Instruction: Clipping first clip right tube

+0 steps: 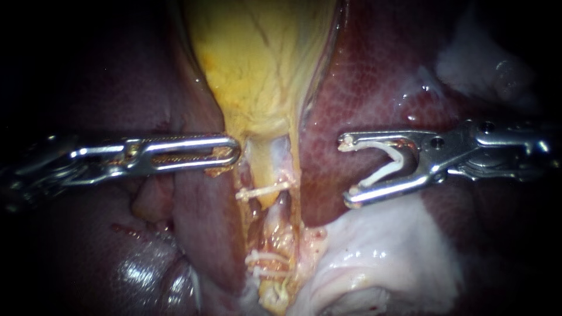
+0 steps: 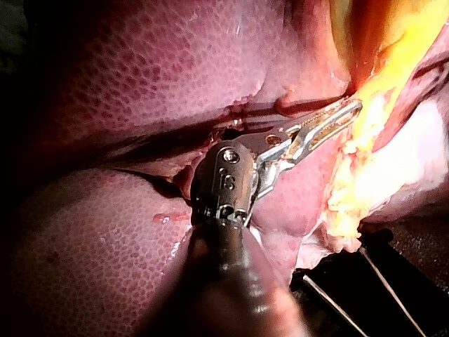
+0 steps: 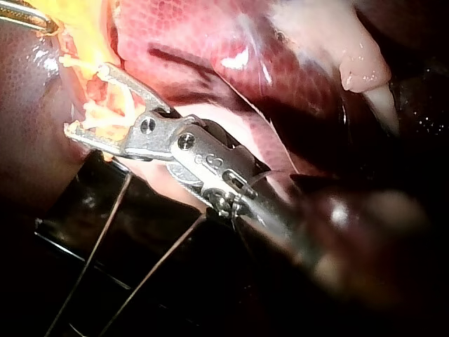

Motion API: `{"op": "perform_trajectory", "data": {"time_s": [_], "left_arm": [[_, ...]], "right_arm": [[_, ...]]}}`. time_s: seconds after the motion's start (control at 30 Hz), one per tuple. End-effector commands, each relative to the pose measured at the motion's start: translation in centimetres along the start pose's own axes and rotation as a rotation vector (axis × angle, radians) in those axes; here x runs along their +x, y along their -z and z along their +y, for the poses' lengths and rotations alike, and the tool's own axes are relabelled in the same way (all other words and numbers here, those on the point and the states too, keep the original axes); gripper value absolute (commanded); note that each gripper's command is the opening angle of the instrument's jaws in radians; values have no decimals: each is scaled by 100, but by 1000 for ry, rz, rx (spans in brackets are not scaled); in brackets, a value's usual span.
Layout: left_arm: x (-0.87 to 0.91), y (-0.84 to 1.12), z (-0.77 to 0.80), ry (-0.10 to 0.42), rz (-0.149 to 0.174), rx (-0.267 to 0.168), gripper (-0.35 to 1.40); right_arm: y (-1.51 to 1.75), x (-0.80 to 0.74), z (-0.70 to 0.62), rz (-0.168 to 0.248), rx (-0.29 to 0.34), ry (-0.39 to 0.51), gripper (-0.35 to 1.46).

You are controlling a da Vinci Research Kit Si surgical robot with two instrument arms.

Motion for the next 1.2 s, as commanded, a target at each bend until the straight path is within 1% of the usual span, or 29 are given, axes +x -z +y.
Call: {"op": "perform_trajectory", "data": {"time_s": [0.03,0.13,0.17,0.23,0.33,0.37,0.43,0.47,0.57,0.6,0.7,0.83,0.9,1.0,1.13,1.2], "left_arm": [[-1,1,0,0,0,1,-35],[-11,10,-1,6,6,8,-35],[-17,16,-1,9,9,12,-35],[-28,29,-1,15,9,3,-35],[-45,54,-1,32,-13,-8,-35],[-49,61,0,29,-19,-8,-35],[-57,75,1,28,-30,-14,-35],[-60,81,1,31,-36,-15,-35],[-63,91,2,34,-39,-18,-35],[-64,94,2,28,-42,-17,-35],[-63,96,-1,29,-43,-18,-35],[-63,97,-5,29,-44,-20,-35],[-63,97,-6,29,-44,-21,-35],[-63,97,-6,29,-44,-21,-35],[-63,97,-6,29,-44,-21,-35],[-63,97,-6,29,-44,-21,-35]], "right_arm": [[-1,0,0,0,-1,0,60],[-2,-2,0,0,-1,1,60],[-3,-3,0,0,-5,2,60],[-6,-7,0,0,-1,5,60],[-17,-21,0,-2,12,13,60],[-24,-28,0,-15,13,25,60],[-36,-41,2,-31,16,17,60],[-44,-52,4,-43,17,6,60],[-62,-76,12,-77,11,-13,60],[-69,-88,17,-95,4,-17,60],[-84,-113,30,-124,-1,-38,60],[-101,-135,46,-132,-1,-51,60],[-109,-140,51,-133,-1,-60,60],[-121,-144,53,-136,10,-70,60],[-135,-147,46,-146,40,-85,60],[-139,-148,40,-138,65,-100,60]]}}
